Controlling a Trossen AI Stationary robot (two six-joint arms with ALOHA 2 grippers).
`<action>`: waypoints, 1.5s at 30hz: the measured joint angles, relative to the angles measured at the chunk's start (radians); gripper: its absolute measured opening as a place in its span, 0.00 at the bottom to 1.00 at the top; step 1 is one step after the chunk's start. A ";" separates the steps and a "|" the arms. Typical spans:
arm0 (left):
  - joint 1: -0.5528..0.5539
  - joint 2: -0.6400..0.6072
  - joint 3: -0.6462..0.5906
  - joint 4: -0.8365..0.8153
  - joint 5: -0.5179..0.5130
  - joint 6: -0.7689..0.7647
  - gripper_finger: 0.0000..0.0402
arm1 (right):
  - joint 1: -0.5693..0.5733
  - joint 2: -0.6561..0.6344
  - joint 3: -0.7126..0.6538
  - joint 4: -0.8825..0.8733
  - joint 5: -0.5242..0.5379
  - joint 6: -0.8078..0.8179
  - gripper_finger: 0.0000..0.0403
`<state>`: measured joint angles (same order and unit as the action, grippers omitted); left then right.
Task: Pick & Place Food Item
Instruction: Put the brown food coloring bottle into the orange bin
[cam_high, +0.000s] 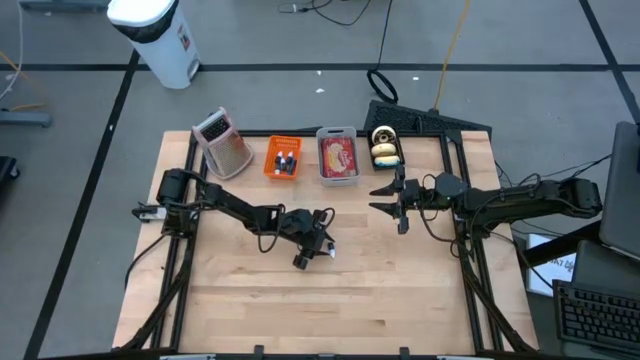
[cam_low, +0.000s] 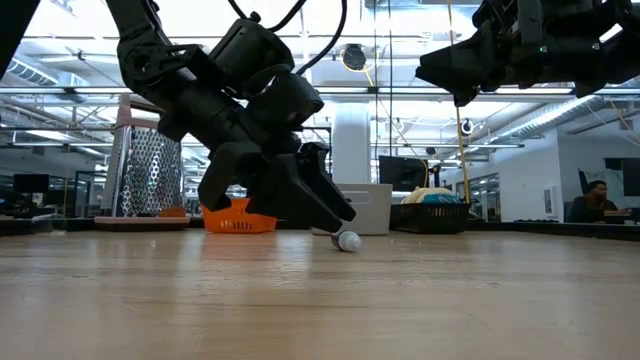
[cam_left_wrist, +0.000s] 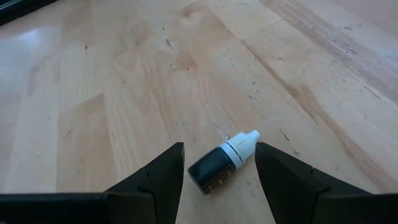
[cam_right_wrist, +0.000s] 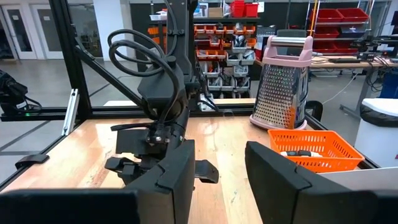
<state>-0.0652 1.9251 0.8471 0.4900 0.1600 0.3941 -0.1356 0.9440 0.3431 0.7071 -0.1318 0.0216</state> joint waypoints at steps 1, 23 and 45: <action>0.000 0.000 0.000 0.000 0.000 0.006 0.50 | 0.000 0.000 0.000 0.000 0.000 0.000 0.32; 0.010 0.101 0.063 0.006 0.021 -0.036 0.49 | 0.000 0.000 0.000 -0.001 0.000 0.012 0.32; 0.074 -0.239 0.060 -0.298 -0.113 -0.089 0.14 | 0.000 0.000 0.000 -0.009 0.000 -0.003 0.32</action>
<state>0.0091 1.6860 0.9070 0.1922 0.0474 0.3046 -0.1352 0.9440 0.3435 0.6986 -0.1322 0.0189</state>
